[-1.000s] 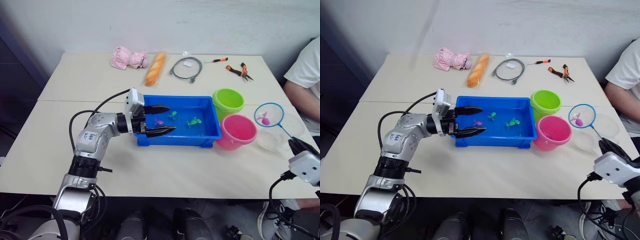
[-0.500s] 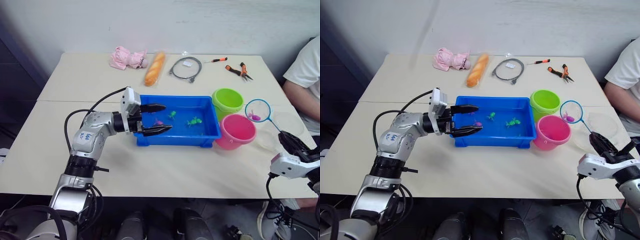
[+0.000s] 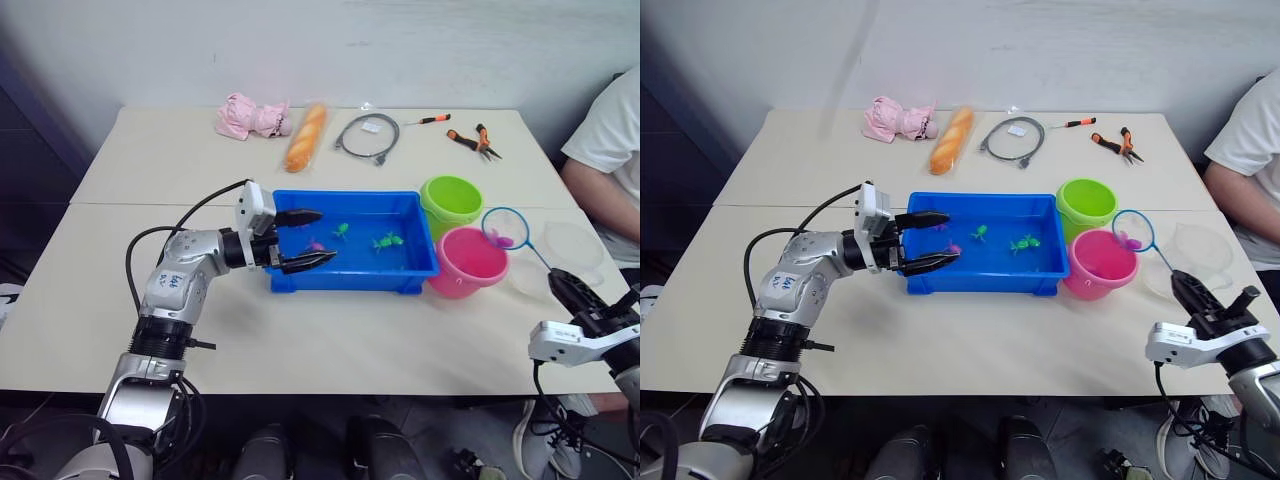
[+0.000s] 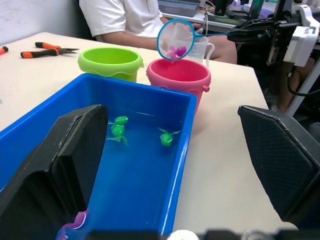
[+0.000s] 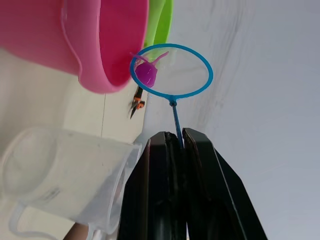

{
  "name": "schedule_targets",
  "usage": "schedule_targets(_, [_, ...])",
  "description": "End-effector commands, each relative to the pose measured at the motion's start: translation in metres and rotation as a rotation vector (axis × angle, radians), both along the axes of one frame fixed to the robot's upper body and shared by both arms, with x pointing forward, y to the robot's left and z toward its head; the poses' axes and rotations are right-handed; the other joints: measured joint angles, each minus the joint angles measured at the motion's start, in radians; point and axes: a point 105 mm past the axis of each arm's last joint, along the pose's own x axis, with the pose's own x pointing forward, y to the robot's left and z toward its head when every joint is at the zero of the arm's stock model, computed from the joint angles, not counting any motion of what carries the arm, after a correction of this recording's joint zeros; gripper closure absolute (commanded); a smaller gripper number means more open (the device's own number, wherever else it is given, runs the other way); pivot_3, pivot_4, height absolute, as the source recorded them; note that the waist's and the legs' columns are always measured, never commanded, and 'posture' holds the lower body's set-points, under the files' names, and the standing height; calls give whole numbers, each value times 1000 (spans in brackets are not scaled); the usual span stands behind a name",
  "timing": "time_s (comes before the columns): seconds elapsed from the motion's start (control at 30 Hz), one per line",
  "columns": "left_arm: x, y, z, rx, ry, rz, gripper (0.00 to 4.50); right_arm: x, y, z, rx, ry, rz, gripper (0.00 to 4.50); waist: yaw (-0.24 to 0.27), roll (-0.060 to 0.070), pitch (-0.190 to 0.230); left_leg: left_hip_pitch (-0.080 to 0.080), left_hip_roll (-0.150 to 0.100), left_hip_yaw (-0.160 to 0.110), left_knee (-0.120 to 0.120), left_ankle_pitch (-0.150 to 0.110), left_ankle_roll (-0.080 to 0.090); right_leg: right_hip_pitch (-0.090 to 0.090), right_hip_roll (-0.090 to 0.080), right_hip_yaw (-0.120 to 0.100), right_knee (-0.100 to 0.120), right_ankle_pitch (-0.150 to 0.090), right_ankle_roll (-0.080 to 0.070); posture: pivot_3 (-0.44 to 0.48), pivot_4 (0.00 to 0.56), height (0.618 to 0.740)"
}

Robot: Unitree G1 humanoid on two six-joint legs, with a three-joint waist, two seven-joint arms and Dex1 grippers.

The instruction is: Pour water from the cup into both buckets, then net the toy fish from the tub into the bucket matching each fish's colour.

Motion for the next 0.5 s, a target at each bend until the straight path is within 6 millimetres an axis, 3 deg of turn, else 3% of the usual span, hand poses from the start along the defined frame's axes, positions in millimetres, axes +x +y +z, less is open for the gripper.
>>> schedule_targets(0.03, [2, 6, 9, -4, -43, 20, 41, -1, 3, 2, -35, -12, 11, 4500, 0, 0, 0, 0, 0, 0, 0, 0, 0, 0, 0, 0, 0, 0, 0, 0, 150, 738])
schedule_targets(0.13, [2, 6, 9, -2, -45, 16, 41, -6, 5, -12, -37, 42, 11, 4500, 4, 0, 0, 0, 0, 0, 0, 0, 0, 0, 0, 0, 0, 0, 0, 0, 150, 738])
schedule_targets(0.27, [1, 6, 9, -5, -44, 18, 41, -6, -4, -5, -35, 8, -44, 4500, 2, 0, 0, 0, 0, 0, 0, 0, 0, 0, 0, 0, 0, 0, 0, 0, 150, 738])
schedule_targets(0.5, [2, 5, 10, -9, -43, 15, 41, -9, 14, -1, -38, -14, 29, 4500, 0, 0, 0, 0, 0, 0, 0, 1, -1, 0, 0, 0, 1, 0, 0, 0, 150, 738])
